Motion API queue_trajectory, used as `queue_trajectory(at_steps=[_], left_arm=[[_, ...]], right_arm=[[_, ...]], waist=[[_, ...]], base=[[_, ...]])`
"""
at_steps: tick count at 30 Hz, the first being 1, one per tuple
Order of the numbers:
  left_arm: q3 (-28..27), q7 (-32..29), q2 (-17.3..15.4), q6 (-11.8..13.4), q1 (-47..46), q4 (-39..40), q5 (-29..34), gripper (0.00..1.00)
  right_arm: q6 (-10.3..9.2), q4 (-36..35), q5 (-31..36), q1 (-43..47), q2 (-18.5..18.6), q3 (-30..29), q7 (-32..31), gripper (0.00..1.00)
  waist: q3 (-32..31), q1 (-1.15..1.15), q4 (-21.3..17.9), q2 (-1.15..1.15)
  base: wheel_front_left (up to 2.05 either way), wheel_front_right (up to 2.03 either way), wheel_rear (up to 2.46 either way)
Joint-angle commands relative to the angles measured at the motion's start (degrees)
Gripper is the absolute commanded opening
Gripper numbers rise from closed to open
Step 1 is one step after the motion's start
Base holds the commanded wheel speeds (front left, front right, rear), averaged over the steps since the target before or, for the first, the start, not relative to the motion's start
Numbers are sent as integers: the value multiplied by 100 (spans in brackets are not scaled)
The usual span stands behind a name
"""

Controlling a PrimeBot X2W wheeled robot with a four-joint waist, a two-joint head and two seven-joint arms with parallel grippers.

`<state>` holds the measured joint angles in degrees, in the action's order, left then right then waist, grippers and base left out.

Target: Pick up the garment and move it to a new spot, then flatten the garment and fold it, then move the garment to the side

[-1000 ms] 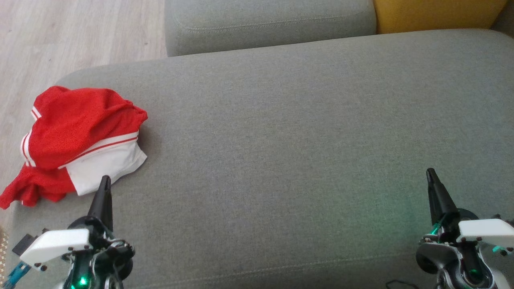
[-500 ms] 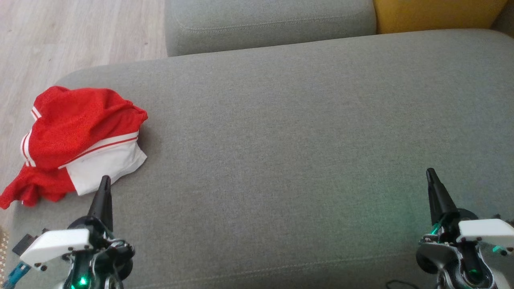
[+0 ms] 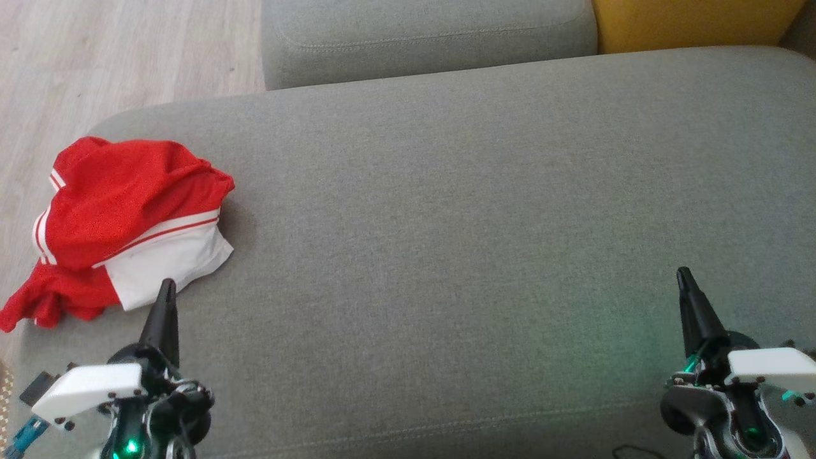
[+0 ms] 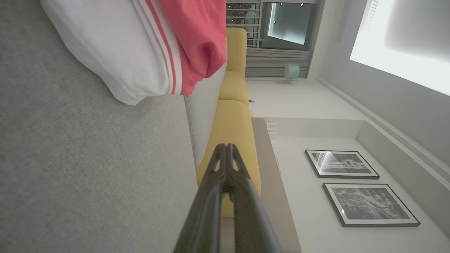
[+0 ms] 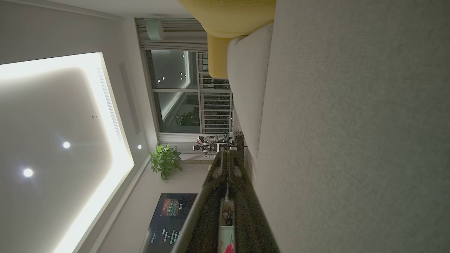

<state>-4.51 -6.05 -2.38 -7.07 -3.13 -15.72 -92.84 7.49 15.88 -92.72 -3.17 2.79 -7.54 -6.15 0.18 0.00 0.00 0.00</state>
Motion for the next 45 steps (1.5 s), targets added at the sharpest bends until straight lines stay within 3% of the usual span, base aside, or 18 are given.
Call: queue_trajectory(at_steps=[1,2,16,26,45], left_arm=[[-198,-42,-50,-42,-305,169,65,0],[0,3,0,1,-1,1,-1,100],[-21,203,15,4,123,-113,127,100],[-190,354,10,0,98,-7,498,100],[-419,689,-1,87,-13,757,1589,100]], right_arm=[[0,-186,53,-301,9,105,-32,0],[0,-2,1,-1,0,0,2,100],[1,82,246,105,-9,53,197,100],[1,-29,864,59,-8,-53,349,100],[1,-958,3347,-220,-4,146,687,100]], waist=[[0,0,0,0],[0,0,0,0],[-41,0,-17,0],[-76,0,-21,0],[-123,0,-29,0]], base=[[0,0,0],[0,0,0],[0,0,0],[0,0,0],[0,0,0]])
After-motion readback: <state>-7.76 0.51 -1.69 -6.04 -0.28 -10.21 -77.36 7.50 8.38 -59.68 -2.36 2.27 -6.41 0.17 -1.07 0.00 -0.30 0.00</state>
